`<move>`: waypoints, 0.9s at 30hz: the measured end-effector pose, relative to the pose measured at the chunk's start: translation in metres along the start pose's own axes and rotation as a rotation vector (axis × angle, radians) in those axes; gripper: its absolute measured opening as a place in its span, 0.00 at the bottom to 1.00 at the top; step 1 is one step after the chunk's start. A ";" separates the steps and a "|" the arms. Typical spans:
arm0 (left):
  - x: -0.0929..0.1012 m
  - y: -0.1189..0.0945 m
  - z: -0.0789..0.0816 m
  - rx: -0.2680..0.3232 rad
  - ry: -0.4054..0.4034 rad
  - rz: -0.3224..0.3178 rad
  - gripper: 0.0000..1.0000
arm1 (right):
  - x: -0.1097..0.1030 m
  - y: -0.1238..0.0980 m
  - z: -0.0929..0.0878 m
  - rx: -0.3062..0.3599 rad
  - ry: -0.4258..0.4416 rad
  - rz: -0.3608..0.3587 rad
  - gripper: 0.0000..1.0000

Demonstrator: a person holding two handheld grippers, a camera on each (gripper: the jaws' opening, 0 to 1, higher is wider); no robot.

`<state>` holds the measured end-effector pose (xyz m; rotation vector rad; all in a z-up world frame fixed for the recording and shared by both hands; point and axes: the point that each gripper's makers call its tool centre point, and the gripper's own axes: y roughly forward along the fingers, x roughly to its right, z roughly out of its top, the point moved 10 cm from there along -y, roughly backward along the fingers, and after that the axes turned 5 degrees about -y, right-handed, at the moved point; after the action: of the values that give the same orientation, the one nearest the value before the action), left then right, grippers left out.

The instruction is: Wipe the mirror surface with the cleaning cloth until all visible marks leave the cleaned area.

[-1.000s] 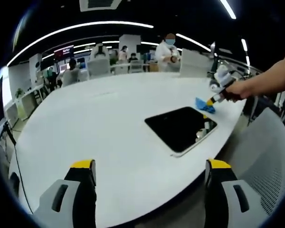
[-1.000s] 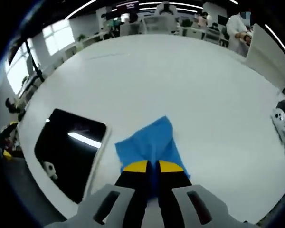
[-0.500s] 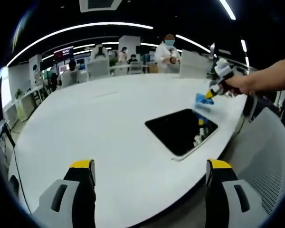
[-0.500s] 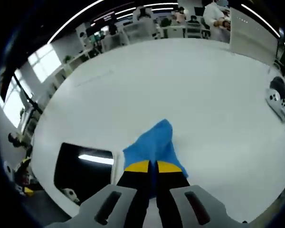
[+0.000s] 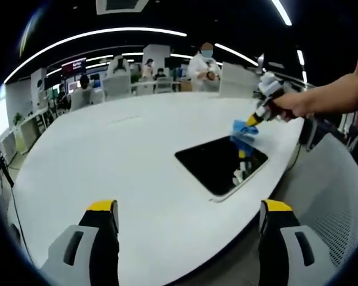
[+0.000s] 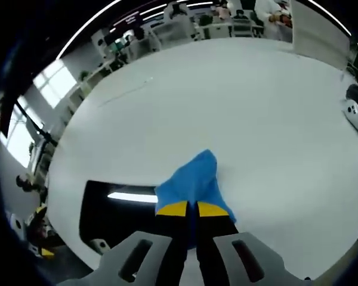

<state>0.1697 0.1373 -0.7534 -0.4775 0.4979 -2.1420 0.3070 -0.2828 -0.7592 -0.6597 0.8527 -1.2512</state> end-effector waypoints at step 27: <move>0.001 -0.002 -0.001 0.003 0.009 0.003 0.99 | -0.059 0.037 0.001 -0.066 -0.097 0.035 0.00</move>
<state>0.1672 0.1379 -0.7532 -0.4656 0.4997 -2.1423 0.3219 -0.2177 -0.7784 -0.7495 0.8242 -1.1539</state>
